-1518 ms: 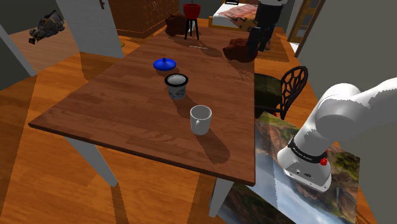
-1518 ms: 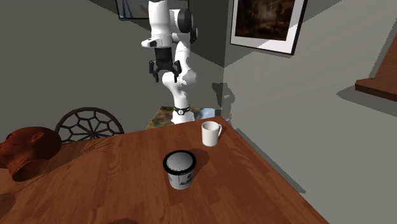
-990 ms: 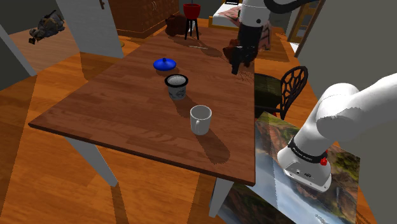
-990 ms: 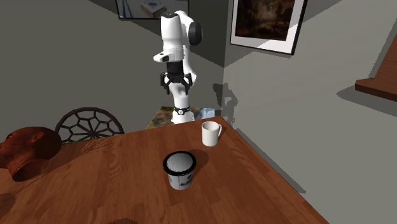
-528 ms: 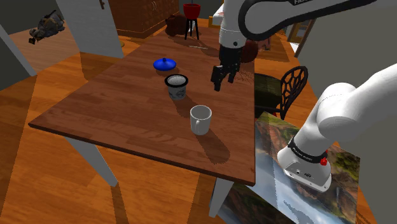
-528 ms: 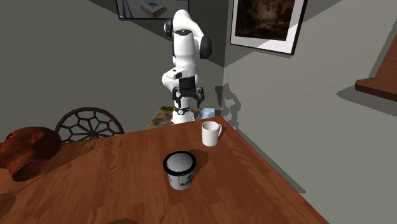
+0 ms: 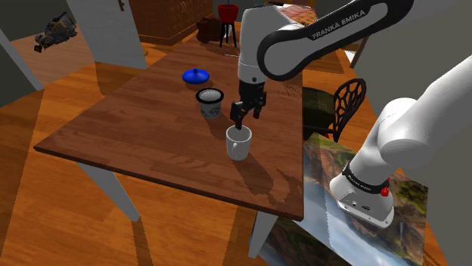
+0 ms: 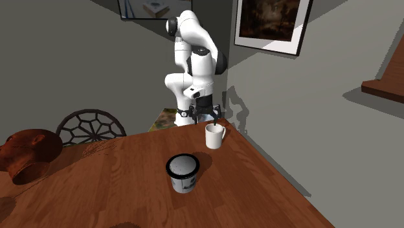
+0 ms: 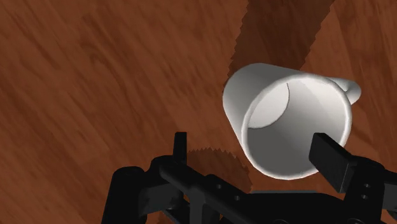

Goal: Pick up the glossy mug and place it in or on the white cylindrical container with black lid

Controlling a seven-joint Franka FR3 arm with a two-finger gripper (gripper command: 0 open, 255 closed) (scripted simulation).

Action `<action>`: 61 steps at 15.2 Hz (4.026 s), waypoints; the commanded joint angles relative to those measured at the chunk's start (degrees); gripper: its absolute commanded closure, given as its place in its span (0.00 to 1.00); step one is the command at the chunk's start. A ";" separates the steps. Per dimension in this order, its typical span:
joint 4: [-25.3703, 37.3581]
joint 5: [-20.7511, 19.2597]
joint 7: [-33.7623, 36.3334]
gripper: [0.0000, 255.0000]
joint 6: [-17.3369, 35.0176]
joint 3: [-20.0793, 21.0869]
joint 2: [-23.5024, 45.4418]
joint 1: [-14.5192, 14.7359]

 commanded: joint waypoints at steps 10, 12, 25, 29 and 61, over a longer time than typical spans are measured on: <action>-2.74 0.06 0.49 0.00 6.32 0.87 3.54 0.19; -2.74 0.06 0.49 0.00 6.32 0.87 3.54 0.19; -2.38 0.08 0.48 1.00 5.44 0.79 3.02 0.20; -0.77 0.14 0.49 1.00 1.96 0.49 1.13 0.20; 22.79 -2.70 -0.98 1.00 -21.05 -3.04 1.97 -2.01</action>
